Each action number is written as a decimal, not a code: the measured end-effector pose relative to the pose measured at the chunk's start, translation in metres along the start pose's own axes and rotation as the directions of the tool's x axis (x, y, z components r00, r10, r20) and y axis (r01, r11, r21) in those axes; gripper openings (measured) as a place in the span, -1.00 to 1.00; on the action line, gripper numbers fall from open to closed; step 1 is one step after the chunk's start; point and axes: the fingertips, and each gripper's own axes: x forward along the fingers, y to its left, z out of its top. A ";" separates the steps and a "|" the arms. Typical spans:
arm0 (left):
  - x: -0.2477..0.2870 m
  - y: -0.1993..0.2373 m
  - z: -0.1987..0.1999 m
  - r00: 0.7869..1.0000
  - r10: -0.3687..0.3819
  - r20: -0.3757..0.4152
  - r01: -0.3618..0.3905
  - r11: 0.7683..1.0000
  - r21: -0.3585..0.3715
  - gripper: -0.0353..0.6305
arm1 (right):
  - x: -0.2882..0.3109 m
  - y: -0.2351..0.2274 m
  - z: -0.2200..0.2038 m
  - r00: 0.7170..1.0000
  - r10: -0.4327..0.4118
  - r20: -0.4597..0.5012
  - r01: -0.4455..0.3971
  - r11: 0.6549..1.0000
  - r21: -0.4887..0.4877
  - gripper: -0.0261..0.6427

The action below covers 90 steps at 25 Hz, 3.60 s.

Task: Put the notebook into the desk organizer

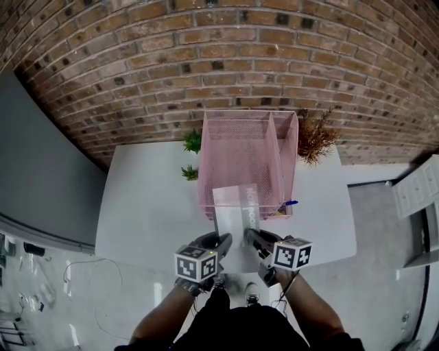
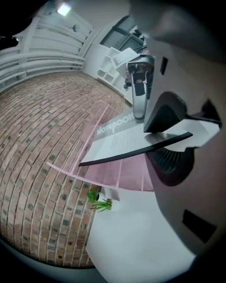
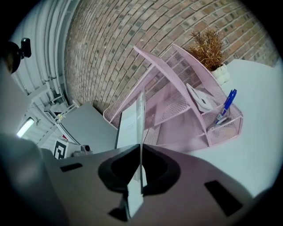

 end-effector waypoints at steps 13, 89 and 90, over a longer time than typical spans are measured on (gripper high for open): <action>-0.007 0.023 0.006 1.000 -0.028 0.001 0.028 0.992 0.121 -0.41 | 0.016 -0.003 0.027 0.995 -0.038 0.090 0.029 0.994 0.106 -0.89; -0.015 0.020 0.046 0.978 0.119 0.174 -0.171 0.928 0.330 -0.29 | 0.021 -0.019 0.064 0.872 -0.453 0.185 0.467 0.656 -0.593 -0.44; -0.016 0.019 0.046 0.977 0.120 0.176 -0.174 0.928 0.330 -0.29 | 0.020 -0.019 0.064 0.873 -0.451 0.185 0.466 0.658 -0.592 -0.42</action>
